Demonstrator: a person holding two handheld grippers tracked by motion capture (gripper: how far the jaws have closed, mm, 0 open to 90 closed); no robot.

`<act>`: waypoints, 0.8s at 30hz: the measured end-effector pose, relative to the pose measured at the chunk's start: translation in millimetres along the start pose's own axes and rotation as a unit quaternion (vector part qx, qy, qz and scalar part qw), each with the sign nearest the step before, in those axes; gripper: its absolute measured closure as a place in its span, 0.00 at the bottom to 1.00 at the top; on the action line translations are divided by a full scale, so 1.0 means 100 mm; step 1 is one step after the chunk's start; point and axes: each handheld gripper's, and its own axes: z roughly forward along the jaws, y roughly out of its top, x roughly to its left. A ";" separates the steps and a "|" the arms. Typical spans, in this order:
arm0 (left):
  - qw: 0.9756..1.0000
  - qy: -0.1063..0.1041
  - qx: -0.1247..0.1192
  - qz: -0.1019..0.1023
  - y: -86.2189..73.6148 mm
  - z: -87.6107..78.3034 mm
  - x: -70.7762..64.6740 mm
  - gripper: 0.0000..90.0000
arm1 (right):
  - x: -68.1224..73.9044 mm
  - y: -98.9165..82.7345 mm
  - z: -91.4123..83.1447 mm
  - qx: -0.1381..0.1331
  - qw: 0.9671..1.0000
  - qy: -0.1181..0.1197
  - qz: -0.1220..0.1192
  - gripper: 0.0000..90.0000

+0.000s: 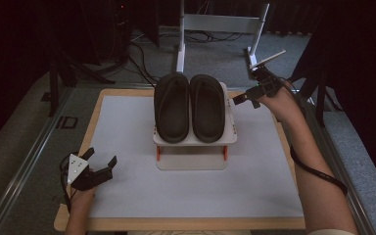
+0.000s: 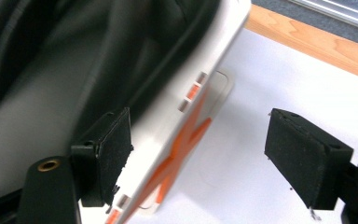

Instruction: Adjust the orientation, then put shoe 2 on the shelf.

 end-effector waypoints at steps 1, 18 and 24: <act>1.000 0.000 0.000 0.000 0.00 0.00 0.00 0.11 | -0.02 -0.03 0.01 -0.004 1.000 -0.002 -0.003 0.24; 1.000 -0.001 0.002 -0.001 0.00 0.00 0.00 0.11 | -0.35 -0.70 0.42 -0.043 0.999 0.003 -0.001 0.23; 1.000 -0.001 0.001 -0.002 0.00 0.00 0.01 0.11 | -0.43 -0.92 0.53 -0.069 0.998 0.004 0.002 0.23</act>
